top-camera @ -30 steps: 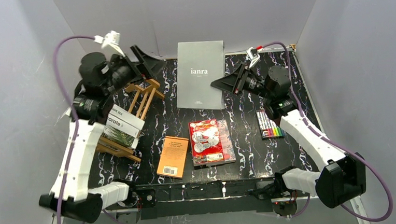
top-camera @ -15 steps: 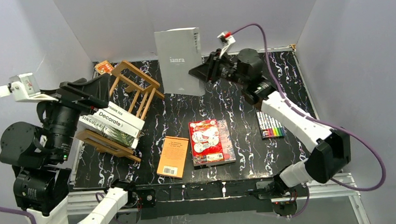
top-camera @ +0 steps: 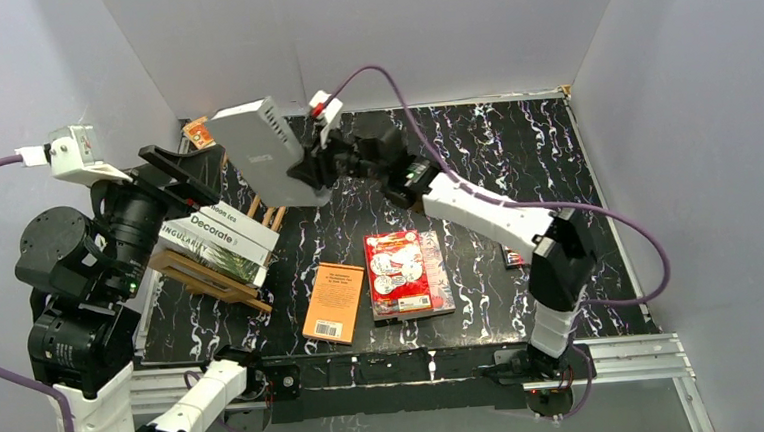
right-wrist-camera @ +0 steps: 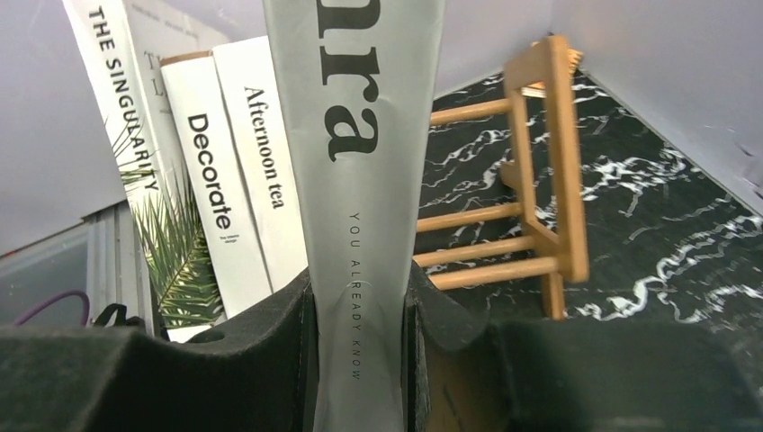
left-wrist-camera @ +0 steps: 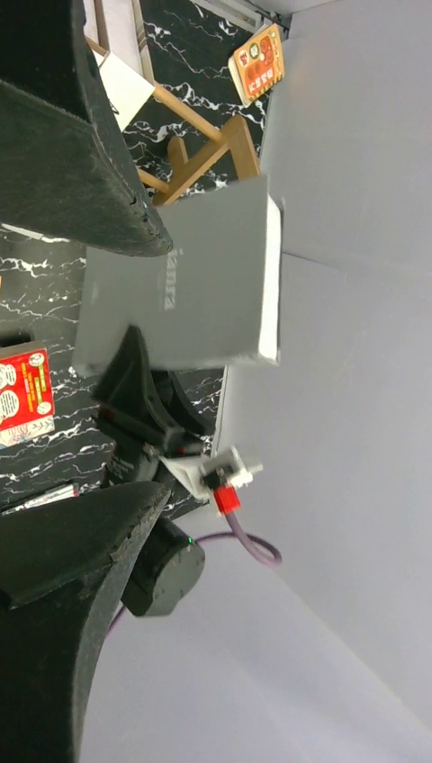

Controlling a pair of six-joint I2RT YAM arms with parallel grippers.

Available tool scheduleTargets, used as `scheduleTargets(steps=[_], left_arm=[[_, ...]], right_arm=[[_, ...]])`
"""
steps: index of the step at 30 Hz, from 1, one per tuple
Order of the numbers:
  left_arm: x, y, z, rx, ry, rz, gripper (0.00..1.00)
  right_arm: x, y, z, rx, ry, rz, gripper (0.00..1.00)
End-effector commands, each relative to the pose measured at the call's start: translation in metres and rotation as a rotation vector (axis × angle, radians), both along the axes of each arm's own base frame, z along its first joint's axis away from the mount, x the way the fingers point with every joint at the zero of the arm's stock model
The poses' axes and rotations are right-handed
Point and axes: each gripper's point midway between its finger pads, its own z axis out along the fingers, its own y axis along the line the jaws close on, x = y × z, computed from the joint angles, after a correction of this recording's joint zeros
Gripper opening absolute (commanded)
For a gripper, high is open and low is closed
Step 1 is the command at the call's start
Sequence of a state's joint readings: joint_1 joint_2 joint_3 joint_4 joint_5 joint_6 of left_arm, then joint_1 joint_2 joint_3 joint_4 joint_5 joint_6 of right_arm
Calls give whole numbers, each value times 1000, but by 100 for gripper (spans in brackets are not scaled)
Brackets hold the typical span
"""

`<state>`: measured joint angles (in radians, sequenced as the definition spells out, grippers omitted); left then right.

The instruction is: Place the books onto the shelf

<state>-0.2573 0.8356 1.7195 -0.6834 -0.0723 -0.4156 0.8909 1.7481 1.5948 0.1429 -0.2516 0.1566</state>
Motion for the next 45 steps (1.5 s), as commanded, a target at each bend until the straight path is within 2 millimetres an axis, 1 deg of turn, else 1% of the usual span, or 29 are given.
scheduleTargets(steps=[1,4,5,8,9,10,12,14,17,19,23,26,28,32,35,38,40,42,45], left_arm=[[-1,2,7,2,-14,10,92],[1,0,5,1,-6,4,92],[2,0,5,-2,-4,3,92],[7,-5,2,-13,15,-16,92],[11,-8,2,-21,29,-26,92],[13,-10,2,-26,34,-28,92],[19,-13,2,-44,49,-37,92],[25,-16,1,-52,63,-43,92],[36,-20,2,-52,87,-44,92],[42,-22,-2,-54,103,-48,92],[46,-24,-8,-54,123,-49,92],[48,-26,-12,-54,135,-58,92],[49,-27,-13,-55,139,-62,92],[49,-28,-13,-55,141,-63,92],[50,-28,-14,-54,144,-65,92],[51,-29,-15,-53,149,-68,92],[51,-29,-15,-51,149,-67,92],[51,-29,-16,-51,151,-68,92],[52,-30,-17,-50,155,-71,92]], right_arm=[[-4,30,38,63,-142,10,35],[-2,45,35,62,-145,0,35],[0,49,38,70,-151,-3,35],[10,67,27,56,-154,-30,35],[10,81,14,28,-179,-16,36],[9,85,13,20,-194,-6,36],[5,101,-2,-14,-219,26,36],[3,113,-11,-39,-236,37,36],[5,126,-38,-73,-216,51,36],[1,133,-53,-91,-191,87,37],[-6,137,-70,-109,-140,126,37],[-5,139,-83,-125,-112,125,38],[-3,142,-90,-133,-107,124,38],[-3,147,-97,-124,-78,129,42],[-2,150,-99,-121,-79,134,47],[-7,150,-97,-118,-78,158,58],[-12,147,-90,-104,-77,176,63],[-17,145,-85,-98,-74,189,66],[-18,140,-79,-96,-65,174,67]])
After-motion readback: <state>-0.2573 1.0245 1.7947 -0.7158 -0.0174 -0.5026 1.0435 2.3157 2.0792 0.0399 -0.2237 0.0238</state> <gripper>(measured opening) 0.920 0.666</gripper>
